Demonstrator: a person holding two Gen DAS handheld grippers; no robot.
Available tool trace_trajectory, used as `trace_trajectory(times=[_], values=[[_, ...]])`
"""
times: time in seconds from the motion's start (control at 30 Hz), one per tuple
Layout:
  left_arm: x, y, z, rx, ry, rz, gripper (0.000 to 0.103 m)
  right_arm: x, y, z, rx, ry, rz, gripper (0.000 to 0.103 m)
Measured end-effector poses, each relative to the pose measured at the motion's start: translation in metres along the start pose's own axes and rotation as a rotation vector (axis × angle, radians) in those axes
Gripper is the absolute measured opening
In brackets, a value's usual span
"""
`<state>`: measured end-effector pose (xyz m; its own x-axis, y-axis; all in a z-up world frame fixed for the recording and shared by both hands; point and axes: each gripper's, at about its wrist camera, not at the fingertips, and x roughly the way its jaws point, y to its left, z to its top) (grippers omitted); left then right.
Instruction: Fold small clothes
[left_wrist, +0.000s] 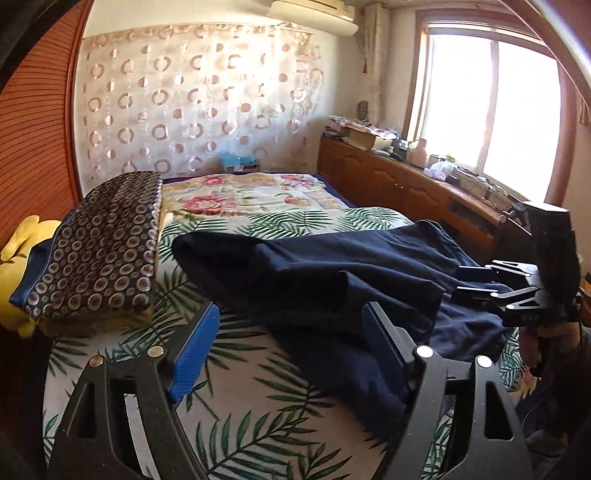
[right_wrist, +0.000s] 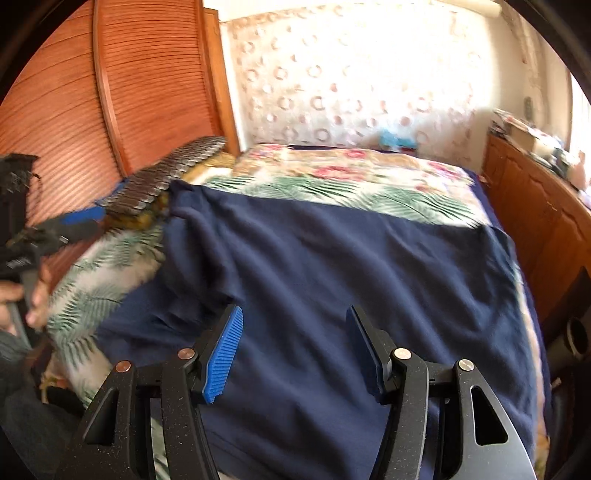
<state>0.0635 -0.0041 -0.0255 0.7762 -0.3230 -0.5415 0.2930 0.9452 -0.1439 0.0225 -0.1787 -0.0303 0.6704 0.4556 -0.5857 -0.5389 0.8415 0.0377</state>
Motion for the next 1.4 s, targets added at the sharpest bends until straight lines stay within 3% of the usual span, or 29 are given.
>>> trace_trajectory(times=[0.27, 0.57, 0.6, 0.63, 0.67, 0.87, 1.07, 1.23, 1.4], values=[[0.001, 0.010, -0.011, -0.015, 0.013, 0.017, 0.080, 0.055, 0.038, 0.019, -0.077, 0.083, 0.074, 0.066], [0.006, 0.012, -0.017, -0.027, 0.028, 0.010, 0.080, 0.095, 0.027, 0.037, -0.073, 0.169, 0.133, 0.064], [0.006, 0.012, -0.018, -0.027, 0.029, 0.011, 0.080, 0.098, 0.030, 0.036, -0.082, 0.173, 0.132, 0.058], [0.005, 0.011, -0.017, -0.028, 0.029, 0.011, 0.080, 0.097, 0.031, 0.036, -0.094, 0.174, 0.139, 0.028], [0.005, 0.011, -0.017, -0.027, 0.029, 0.011, 0.080, 0.094, 0.031, 0.036, -0.110, 0.171, 0.146, 0.010], [0.003, 0.011, -0.016, -0.026, 0.020, 0.008, 0.080, 0.044, 0.027, 0.048, -0.113, 0.010, 0.139, 0.010], [0.000, 0.005, -0.015, -0.018, 0.010, -0.002, 0.080, -0.028, -0.013, 0.049, -0.064, -0.111, 0.057, 0.010], [0.000, -0.002, -0.012, -0.003, 0.004, -0.016, 0.080, -0.059, -0.064, 0.017, 0.025, -0.092, -0.078, 0.010], [0.003, -0.012, -0.007, 0.016, 0.001, -0.031, 0.080, -0.056, -0.104, -0.024, 0.116, -0.010, -0.188, 0.010]])
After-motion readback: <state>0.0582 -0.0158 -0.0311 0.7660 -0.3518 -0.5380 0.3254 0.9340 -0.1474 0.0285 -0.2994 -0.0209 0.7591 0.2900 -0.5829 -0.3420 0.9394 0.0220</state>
